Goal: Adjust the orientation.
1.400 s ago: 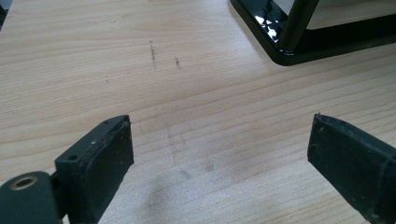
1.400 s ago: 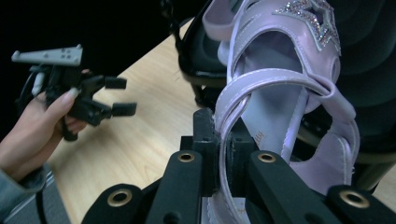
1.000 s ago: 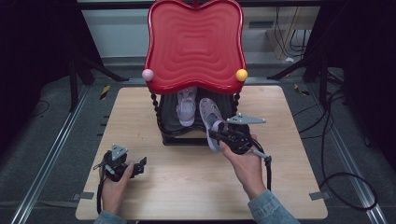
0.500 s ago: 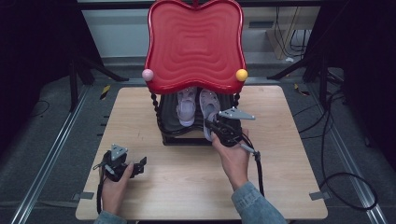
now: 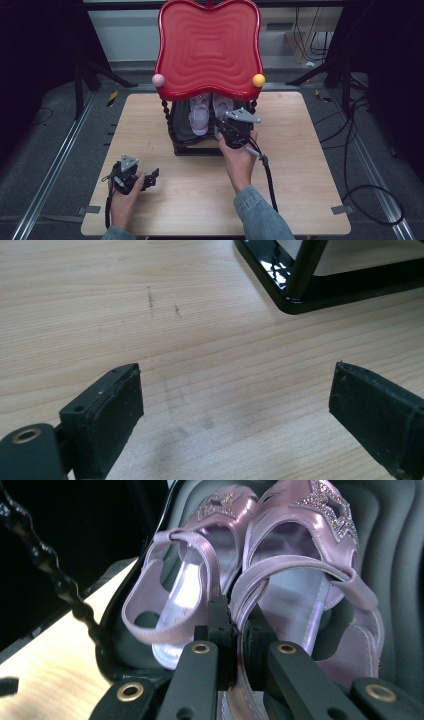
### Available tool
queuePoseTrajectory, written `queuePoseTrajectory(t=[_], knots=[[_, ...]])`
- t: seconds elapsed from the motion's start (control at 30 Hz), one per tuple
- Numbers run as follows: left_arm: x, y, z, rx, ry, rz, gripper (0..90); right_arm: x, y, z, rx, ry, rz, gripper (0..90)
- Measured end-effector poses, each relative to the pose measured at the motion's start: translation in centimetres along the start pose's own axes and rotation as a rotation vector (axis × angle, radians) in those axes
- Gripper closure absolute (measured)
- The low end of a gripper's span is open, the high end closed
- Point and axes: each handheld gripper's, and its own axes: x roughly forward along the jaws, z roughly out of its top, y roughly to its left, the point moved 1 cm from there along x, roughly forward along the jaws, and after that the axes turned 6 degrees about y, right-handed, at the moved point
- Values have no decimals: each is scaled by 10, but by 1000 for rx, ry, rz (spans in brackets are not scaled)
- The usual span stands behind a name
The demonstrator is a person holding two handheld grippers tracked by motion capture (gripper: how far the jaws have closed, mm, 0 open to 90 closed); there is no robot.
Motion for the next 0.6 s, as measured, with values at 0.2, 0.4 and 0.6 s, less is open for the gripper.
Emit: queuePoseTrajectory(t=[0.2,0.4,0.6], knots=[[1,-1,0,3,1,-3,67,6,-2,0,23,-31,-23,865],[1,-1,1,8,1,-3,67,13,-1,0,20,-43,-60,865],[1,-2,1,10,-1,-5,68,21,3,-2,10,-42,-83,865]])
